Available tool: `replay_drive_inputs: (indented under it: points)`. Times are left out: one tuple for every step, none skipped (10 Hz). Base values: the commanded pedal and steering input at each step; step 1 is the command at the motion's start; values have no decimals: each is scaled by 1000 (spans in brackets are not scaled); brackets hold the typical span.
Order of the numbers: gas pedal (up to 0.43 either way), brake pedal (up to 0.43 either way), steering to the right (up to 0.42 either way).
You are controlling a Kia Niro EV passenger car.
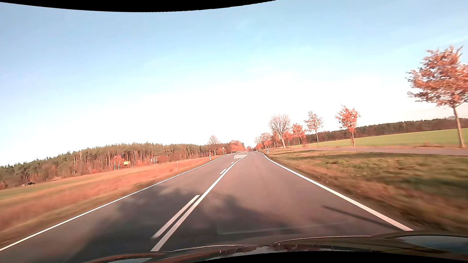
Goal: Follow the waypoints while adhering to traffic rules and regulations
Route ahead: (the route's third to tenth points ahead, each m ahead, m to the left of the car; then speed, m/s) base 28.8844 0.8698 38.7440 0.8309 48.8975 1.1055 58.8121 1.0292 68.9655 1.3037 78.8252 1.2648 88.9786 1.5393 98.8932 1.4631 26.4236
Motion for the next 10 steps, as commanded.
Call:
replay_drive_inputs:
  points:
    - [189, 0, 3]
    - [189, 0, 3]
    - [189, 0, 3]
    - [189, 0, 3]
    - [189, 0, 3]
    - [189, 0, 3]
    - [189, 0, 3]
    - [189, 0, 3]
    - [189, 0, 3]
    - [189, 0, 3]
